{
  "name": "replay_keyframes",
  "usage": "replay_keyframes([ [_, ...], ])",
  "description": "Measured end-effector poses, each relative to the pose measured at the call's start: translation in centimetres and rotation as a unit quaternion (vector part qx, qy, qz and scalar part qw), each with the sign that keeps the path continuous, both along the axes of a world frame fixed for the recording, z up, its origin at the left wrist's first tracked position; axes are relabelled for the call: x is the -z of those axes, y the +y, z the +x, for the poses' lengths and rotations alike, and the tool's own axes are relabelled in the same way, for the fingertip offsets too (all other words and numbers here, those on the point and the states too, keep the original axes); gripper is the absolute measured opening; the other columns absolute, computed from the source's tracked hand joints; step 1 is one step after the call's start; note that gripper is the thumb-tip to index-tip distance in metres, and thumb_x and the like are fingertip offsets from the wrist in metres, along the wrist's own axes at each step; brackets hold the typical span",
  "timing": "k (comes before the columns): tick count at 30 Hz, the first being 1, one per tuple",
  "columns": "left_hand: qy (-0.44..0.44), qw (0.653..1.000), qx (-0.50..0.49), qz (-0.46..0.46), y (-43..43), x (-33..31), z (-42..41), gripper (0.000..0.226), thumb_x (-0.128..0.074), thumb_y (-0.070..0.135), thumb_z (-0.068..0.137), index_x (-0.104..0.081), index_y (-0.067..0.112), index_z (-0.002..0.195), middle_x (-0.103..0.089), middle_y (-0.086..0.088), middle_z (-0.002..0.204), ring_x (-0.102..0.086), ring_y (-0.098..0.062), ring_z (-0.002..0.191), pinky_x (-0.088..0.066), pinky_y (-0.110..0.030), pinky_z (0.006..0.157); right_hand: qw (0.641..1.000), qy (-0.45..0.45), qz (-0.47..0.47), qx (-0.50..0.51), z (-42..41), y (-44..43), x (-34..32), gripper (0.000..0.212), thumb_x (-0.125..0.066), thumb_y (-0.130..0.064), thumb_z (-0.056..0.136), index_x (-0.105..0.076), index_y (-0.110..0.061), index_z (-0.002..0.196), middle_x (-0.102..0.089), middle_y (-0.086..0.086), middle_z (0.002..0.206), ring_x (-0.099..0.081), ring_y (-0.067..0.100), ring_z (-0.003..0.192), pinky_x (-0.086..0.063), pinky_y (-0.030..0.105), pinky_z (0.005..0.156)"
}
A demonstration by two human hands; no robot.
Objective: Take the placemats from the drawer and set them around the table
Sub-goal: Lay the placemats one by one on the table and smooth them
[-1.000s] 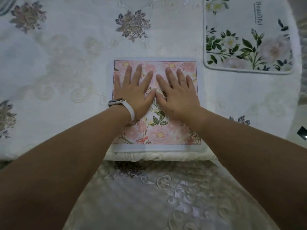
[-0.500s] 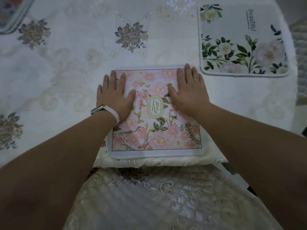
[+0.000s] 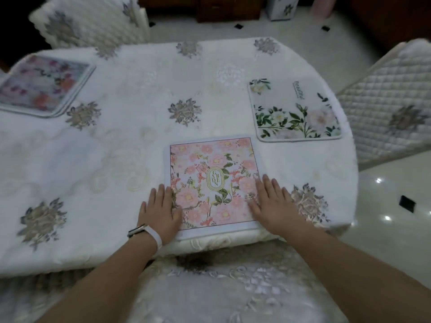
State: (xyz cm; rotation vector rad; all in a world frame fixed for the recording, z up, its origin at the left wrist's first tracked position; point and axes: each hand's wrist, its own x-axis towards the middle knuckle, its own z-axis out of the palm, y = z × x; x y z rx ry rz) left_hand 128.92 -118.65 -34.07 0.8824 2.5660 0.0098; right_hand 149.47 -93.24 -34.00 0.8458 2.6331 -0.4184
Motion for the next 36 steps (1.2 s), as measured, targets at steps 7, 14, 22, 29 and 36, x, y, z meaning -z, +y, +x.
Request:
replay_keyframes([
  [7, -0.049, 0.997, -0.015, 0.051, 0.2, -3.2, 1.5, 0.065, -0.042, 0.041, 0.096, -0.022, 0.016, 0.152, -0.013, -0.004, 0.162, -0.015, -0.020, 0.147, -0.024, -0.037, 0.115, 0.999, 0.043, 0.007, -0.022, 1.9, 0.3, -4.3, 0.047, -0.040, -0.043, 0.098, -0.042, -0.017, 0.137, -0.037, 0.008, 0.146, -0.026, 0.029, 0.141, -0.029, 0.048, 0.112],
  [14, 0.008, 0.996, -0.010, 0.088, 3.4, -6.9, 4.4, 0.059, -0.044, 0.043, 0.091, -0.037, 0.019, 0.145, -0.037, -0.002, 0.152, -0.039, -0.023, 0.135, -0.042, -0.039, 0.101, 0.994, 0.101, 0.017, -0.026, 1.9, 3.1, -7.6, 0.057, -0.041, -0.042, 0.098, -0.034, -0.016, 0.148, -0.036, 0.003, 0.152, -0.028, 0.021, 0.140, -0.033, 0.040, 0.109],
  [22, 0.056, 0.986, 0.061, 0.147, 11.9, -10.2, 11.0, 0.056, -0.046, 0.046, 0.092, -0.040, 0.023, 0.143, -0.049, -0.001, 0.142, -0.050, -0.021, 0.123, -0.050, -0.039, 0.091, 0.990, 0.134, 0.036, -0.023, 9.2, 9.6, -9.8, 0.051, -0.043, -0.042, 0.097, -0.044, -0.017, 0.142, -0.050, 0.002, 0.140, -0.044, 0.023, 0.127, -0.041, 0.039, 0.098],
  [29, 0.113, 0.968, 0.165, 0.150, 22.3, -12.6, 19.9, 0.050, -0.050, 0.041, 0.088, -0.055, 0.019, 0.132, -0.059, -0.006, 0.132, -0.056, -0.025, 0.118, -0.051, -0.040, 0.091, 0.987, 0.121, 0.091, -0.053, 19.2, 18.4, -11.7, 0.045, -0.040, -0.043, 0.095, -0.052, -0.017, 0.129, -0.055, 0.002, 0.127, -0.049, 0.024, 0.115, -0.045, 0.039, 0.090],
  [36, 0.131, 0.949, 0.242, 0.157, 34.5, -14.9, 26.8, 0.050, -0.047, 0.045, 0.087, -0.061, 0.018, 0.127, -0.061, -0.010, 0.130, -0.057, -0.029, 0.118, -0.048, -0.043, 0.096, 0.985, 0.142, 0.096, -0.007, 27.8, 26.7, -13.5, 0.047, -0.034, -0.049, 0.094, -0.052, -0.021, 0.127, -0.052, 0.001, 0.128, -0.047, 0.024, 0.119, -0.040, 0.037, 0.093],
])
